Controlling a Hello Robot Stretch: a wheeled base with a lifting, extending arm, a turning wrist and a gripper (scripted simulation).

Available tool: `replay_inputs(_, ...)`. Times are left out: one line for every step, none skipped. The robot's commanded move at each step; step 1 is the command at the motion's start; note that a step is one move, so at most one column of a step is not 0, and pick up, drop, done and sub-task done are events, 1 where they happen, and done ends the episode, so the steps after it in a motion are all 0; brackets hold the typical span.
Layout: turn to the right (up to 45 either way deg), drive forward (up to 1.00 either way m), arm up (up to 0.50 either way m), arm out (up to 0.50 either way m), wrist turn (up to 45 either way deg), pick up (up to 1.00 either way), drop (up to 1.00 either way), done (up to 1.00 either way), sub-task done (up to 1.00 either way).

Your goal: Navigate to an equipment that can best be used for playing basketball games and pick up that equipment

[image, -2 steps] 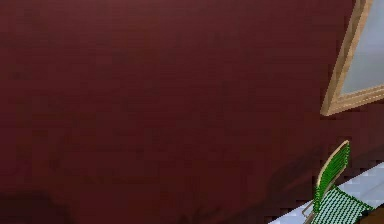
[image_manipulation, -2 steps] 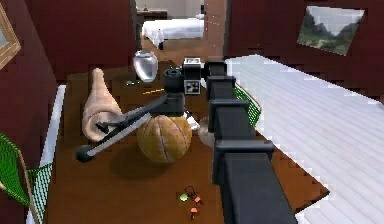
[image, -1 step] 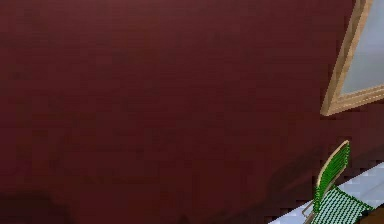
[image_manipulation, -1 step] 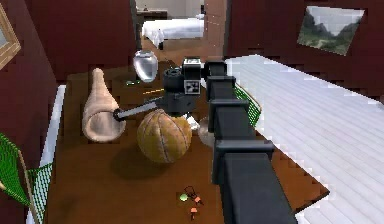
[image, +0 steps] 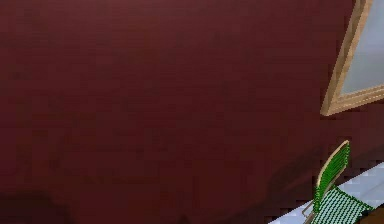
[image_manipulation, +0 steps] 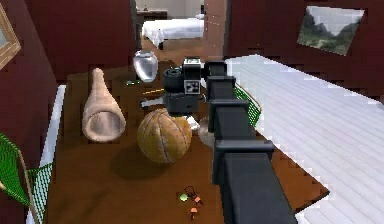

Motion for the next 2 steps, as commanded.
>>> replay_inputs(0.0, 0.0, -0.22, 0.0, 0.0, 0.0, 0.0, 0.0, 0.0)
replay_inputs(0.0, 0.0, 0.0, 0.0, 0.0, 1.0, 0.0, 0.0, 0.0)
